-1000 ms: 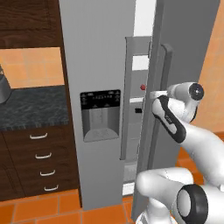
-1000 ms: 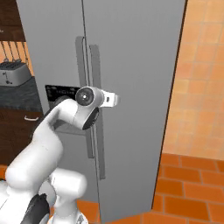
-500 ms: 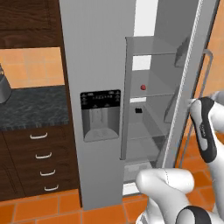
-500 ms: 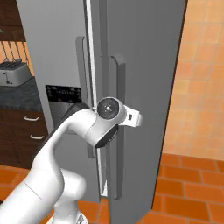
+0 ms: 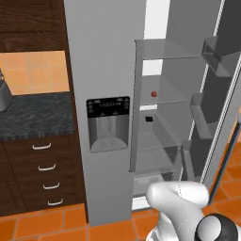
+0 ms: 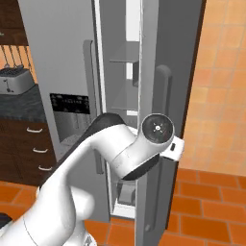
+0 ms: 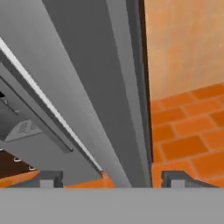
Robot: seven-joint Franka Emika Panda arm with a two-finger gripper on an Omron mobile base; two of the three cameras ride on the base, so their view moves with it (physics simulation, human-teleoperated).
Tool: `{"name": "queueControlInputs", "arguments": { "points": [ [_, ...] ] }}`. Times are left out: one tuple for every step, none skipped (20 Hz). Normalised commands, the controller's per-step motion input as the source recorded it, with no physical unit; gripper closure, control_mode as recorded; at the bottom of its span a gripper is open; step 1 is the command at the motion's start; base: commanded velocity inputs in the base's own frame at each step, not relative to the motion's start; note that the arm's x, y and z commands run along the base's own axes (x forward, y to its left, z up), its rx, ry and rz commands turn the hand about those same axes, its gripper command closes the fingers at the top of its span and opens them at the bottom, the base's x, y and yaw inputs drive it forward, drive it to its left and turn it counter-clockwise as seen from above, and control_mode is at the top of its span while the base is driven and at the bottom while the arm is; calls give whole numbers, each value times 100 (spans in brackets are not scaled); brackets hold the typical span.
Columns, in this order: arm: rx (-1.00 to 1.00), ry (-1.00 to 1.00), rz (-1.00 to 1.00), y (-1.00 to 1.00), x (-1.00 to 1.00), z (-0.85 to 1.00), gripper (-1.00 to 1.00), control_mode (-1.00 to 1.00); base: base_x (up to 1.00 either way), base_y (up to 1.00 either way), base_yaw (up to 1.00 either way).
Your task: Take the strawberry from the fridge and place it on top of the pancake, located on the dining counter.
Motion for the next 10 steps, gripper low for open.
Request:
{"name": "queueControlInputs", "arguments": {
  "points": [
    [-13, -7, 3, 36, -100, 0, -100, -100, 0, 0, 0],
    [-27, -4, 4, 65, -100, 0, -100, -100, 0, 0, 0],
    [-35, 0, 6, 84, -86, 0, -100, -100, 0, 0, 0],
    [-44, 0, 5, 100, -63, 0, -100, -100, 0, 0, 0],
    [-49, 0, 1, 100, -34, 0, -100, -100, 0, 0, 0],
    [-52, 0, 0, 100, -15, 0, -100, -100, 0, 0, 0],
    [-55, 3, 0, 100, 0, 0, -100, -100, 0, 0, 0],
    [-58, 5, 0, 100, 0, 0, -100, -100, 0, 0, 0],
    [-60, 12, 0, 100, 43, -23, -100, -100, 0, 0, 0],
    [-54, 15, 0, 100, 69, -44, -100, -100, 0, 0, 0]
  ]
}}
